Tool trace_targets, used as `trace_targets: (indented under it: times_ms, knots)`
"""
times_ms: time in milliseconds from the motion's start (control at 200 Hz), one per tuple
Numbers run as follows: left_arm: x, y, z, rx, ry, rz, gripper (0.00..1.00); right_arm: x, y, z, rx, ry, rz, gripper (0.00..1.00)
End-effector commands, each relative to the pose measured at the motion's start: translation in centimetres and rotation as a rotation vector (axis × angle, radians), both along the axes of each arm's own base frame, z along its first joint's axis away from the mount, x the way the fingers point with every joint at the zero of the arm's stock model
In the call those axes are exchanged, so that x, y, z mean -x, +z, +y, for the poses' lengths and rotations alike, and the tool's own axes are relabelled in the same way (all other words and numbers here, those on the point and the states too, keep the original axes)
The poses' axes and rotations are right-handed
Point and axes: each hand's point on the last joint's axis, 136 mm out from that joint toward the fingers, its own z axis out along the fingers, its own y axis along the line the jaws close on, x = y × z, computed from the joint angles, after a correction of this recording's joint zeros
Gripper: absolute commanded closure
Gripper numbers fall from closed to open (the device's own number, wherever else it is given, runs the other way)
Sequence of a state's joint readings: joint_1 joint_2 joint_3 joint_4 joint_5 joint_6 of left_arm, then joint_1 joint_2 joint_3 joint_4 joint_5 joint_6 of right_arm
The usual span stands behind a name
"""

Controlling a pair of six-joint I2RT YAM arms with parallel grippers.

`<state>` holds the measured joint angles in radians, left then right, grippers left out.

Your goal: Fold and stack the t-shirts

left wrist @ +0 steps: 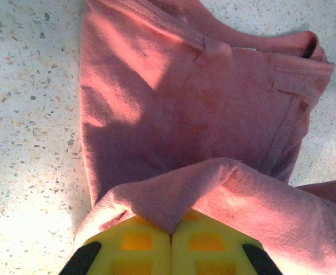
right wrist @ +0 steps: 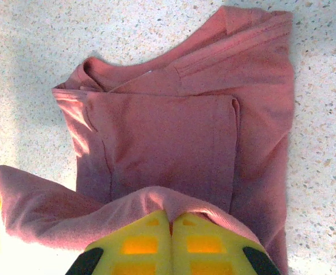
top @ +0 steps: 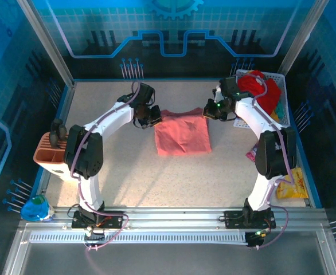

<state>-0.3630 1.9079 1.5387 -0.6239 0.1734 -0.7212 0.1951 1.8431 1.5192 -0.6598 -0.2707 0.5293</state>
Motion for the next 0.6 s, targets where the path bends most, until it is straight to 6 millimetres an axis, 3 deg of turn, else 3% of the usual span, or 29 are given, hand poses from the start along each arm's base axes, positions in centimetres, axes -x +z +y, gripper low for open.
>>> trace_targets:
  times_ms: [0,150,225,300,365,430,510,595]
  knots:
    - [-1.7,0.8,-0.3,0.028,-0.028,-0.042,0.94,-1.3,0.2,-0.4,-0.010,0.004,-0.018,1.00]
    - [-3.0,0.3,-0.2,0.023,-0.034,-0.059,0.87,-2.2,-0.7,-0.5,-0.006,-0.005,-0.012,0.99]
    - [-3.9,-0.1,0.0,0.023,-0.035,-0.075,0.69,-2.8,-1.6,-0.8,0.004,-0.013,0.001,0.87]
    - [-5.4,-0.6,0.6,0.015,-0.041,-0.107,0.51,-3.6,-2.4,-1.5,0.021,-0.034,0.009,0.81]
    - [-6.6,-1.0,1.6,0.010,-0.050,-0.101,0.40,-4.4,-2.4,-2.0,0.018,-0.050,0.003,0.62]
    - [-7.0,-0.9,2.7,0.008,-0.048,-0.087,0.39,-4.6,-1.9,-2.2,0.011,-0.059,-0.003,0.56]
    - [-6.7,0.0,3.5,0.018,-0.038,-0.115,0.38,-4.3,-1.2,-2.2,0.012,-0.057,-0.024,0.37]
    - [-5.6,0.8,3.9,0.016,-0.039,-0.136,0.39,-3.5,-0.5,-2.0,0.007,-0.047,-0.053,0.34]
